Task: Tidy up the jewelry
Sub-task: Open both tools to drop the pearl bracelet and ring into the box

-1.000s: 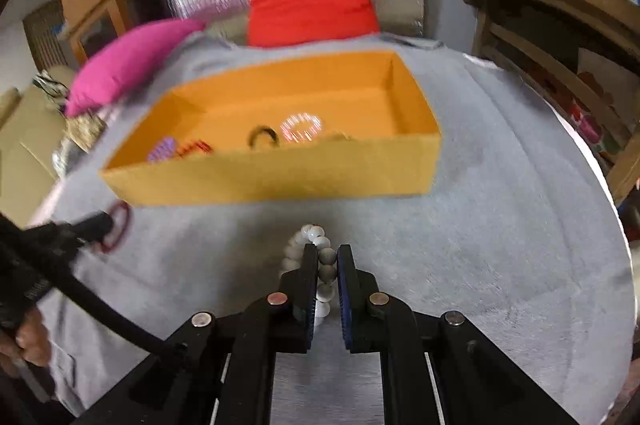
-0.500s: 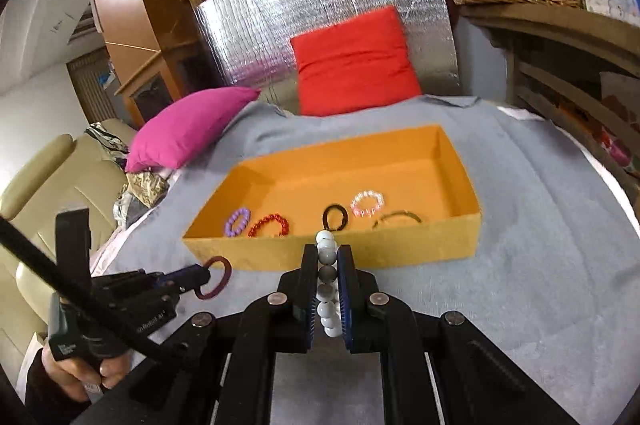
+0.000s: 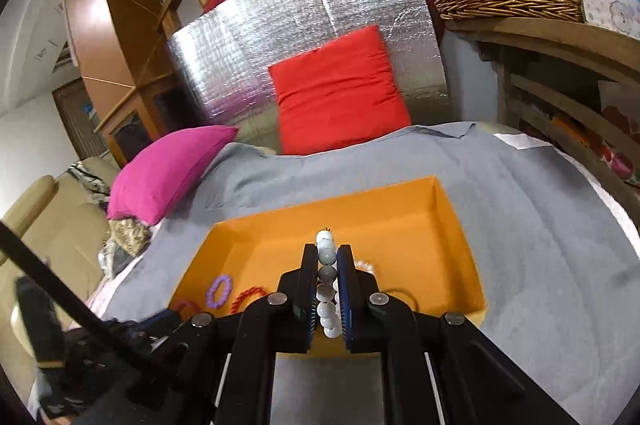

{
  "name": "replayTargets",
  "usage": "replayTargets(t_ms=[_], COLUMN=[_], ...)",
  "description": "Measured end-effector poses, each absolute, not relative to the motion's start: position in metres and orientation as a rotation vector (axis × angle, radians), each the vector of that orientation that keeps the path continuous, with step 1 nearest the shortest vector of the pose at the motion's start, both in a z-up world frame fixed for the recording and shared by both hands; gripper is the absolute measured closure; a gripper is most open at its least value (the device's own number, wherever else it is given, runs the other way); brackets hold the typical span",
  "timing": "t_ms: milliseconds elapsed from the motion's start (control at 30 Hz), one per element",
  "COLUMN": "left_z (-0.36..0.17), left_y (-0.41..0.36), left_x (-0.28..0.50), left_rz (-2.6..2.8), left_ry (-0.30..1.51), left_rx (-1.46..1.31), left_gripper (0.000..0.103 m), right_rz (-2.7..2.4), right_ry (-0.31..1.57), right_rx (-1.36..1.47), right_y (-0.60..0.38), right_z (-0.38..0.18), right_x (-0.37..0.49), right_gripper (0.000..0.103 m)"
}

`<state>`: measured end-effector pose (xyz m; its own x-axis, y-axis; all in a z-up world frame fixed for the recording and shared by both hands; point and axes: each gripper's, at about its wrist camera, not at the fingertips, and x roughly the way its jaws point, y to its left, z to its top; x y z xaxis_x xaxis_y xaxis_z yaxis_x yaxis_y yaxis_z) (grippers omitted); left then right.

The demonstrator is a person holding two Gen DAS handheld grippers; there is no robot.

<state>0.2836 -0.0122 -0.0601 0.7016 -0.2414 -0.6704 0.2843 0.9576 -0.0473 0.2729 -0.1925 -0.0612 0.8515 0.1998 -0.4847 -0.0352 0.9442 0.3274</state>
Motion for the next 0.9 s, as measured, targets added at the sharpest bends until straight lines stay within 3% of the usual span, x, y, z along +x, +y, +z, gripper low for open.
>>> replayTargets(t_ms=[367,900], left_z=[-0.061,-0.115], left_y=[-0.049,-0.082], left_x=[0.383,0.433], left_rz=[-0.308,-0.246], left_ry=[0.914,1.109], left_rx=[0.170,0.229], left_gripper=[0.098,0.098], right_rz=[0.073,0.063], right_ry=[0.689,0.815], right_rx=[0.384,0.444], right_y=[-0.226,-0.236], right_z=[-0.094,-0.129], right_x=[0.353,0.398], right_gripper=[0.092,0.092])
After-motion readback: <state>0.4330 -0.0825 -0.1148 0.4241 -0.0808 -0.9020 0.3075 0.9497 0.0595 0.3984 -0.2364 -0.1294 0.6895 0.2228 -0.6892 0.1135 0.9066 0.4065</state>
